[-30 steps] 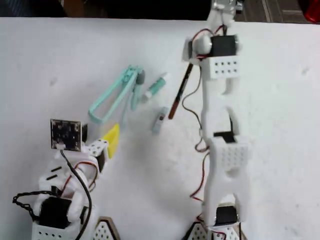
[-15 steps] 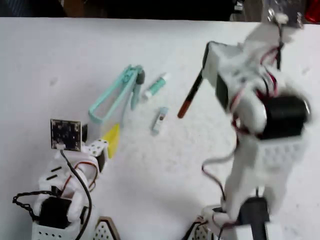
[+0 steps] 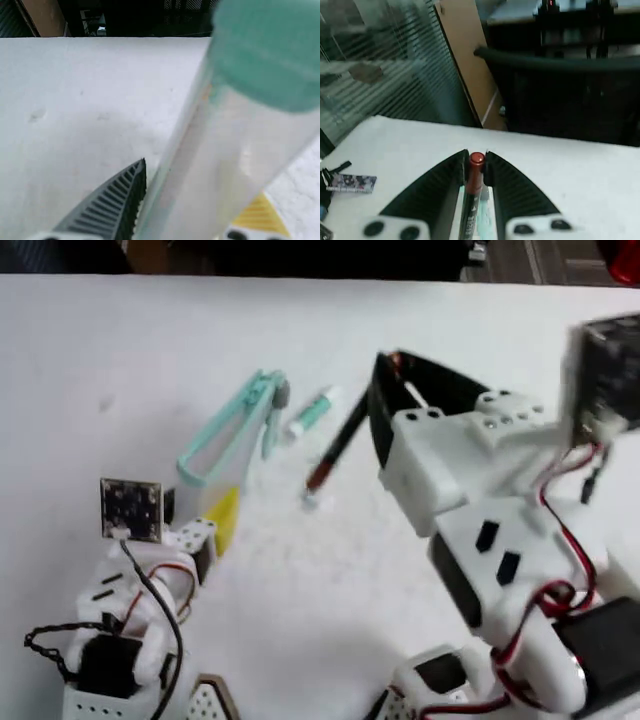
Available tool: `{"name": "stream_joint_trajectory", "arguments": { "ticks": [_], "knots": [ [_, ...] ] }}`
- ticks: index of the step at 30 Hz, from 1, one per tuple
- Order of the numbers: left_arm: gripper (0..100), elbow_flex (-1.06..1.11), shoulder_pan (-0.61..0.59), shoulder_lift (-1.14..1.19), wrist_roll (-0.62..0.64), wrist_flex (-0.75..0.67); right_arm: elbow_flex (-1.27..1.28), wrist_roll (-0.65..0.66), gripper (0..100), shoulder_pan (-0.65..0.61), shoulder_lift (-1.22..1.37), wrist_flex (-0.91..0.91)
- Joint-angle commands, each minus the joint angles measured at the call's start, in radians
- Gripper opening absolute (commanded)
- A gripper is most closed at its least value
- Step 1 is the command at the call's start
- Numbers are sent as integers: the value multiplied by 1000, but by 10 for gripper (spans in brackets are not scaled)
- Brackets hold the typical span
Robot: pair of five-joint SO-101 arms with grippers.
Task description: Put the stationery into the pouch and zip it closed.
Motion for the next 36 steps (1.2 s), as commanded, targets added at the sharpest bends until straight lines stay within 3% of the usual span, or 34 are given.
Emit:
{"name": "stream_joint_trajectory", "arguments": {
  "ticks": [1,9,20,36],
  "knots": [
    [241,-6,1,8,9,-17,2,9,16,-8,-5,-102],
    [241,-6,2,8,12,-3,12,8,16,-97,-5,-122],
    [241,-6,2,8,12,-5,25,9,15,-168,42,-426],
    [241,-6,2,8,12,-6,34,9,15,-170,125,-426]
  ]
}}
